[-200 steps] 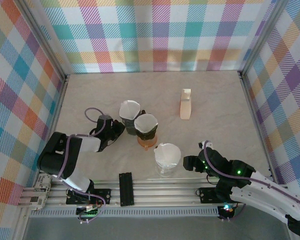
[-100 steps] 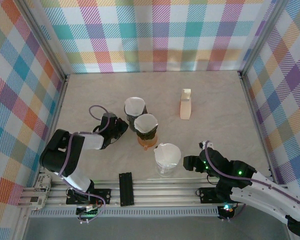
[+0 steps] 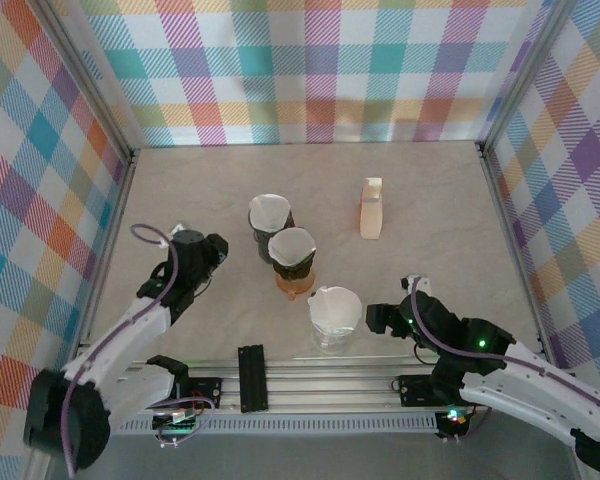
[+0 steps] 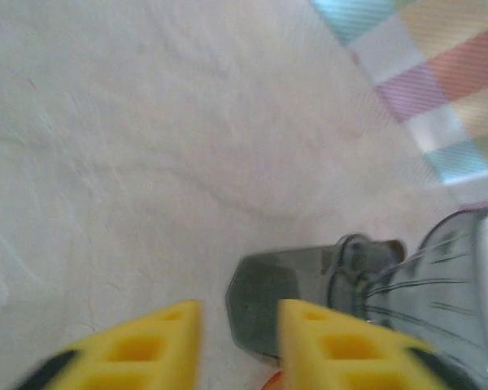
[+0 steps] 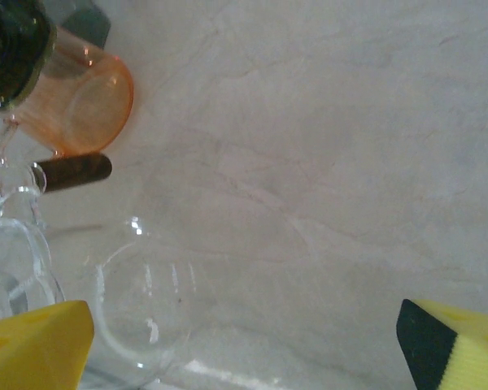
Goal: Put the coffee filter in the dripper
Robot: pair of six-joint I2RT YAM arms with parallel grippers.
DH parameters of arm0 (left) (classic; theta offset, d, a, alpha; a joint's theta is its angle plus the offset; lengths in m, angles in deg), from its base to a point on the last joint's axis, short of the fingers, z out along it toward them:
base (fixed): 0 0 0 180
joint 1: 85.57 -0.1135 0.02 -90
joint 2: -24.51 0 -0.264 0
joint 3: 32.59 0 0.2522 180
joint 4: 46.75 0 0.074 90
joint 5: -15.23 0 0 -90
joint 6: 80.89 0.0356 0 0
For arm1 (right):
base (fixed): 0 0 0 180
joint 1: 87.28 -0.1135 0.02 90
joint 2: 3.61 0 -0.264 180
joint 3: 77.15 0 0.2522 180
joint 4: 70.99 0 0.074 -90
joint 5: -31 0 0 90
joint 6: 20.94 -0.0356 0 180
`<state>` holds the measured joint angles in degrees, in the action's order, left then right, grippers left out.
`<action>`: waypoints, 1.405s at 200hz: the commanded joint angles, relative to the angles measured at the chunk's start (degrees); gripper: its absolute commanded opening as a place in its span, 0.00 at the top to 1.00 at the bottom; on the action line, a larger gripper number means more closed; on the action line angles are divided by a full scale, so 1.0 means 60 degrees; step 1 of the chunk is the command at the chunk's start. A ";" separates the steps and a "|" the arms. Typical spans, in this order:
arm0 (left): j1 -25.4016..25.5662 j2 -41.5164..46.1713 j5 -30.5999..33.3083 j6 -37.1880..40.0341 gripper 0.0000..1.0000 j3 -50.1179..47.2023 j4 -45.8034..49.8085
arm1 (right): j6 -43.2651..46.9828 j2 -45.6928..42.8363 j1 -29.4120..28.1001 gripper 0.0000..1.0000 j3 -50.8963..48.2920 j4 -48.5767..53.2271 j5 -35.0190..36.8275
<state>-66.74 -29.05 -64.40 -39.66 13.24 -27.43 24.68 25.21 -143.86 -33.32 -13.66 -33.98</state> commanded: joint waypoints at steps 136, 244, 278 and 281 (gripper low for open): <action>-0.0663 -0.3779 0.6801 0.6027 0.00 0.0830 -0.2139 | 0.1856 0.0065 -0.0004 0.01 0.0505 -0.1846 0.4092; -0.1833 -0.5473 0.2792 0.7686 0.00 -0.0813 -0.7266 | 0.1784 0.0613 0.0072 0.01 0.0397 -0.2236 0.4676; -0.1834 -0.5701 0.1992 0.8004 0.00 -0.0700 -0.7295 | 0.2000 0.1010 0.0301 0.01 0.0410 -0.2894 0.4703; -0.1840 -0.5693 0.1967 0.8015 0.00 -0.0715 -0.7312 | 0.2005 0.1032 0.0336 0.01 0.0409 -0.2946 0.4694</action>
<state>-77.10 -62.87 -48.07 6.13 8.74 -68.11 35.46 30.52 -142.98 -30.48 -26.42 -7.54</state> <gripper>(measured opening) 0.999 0.990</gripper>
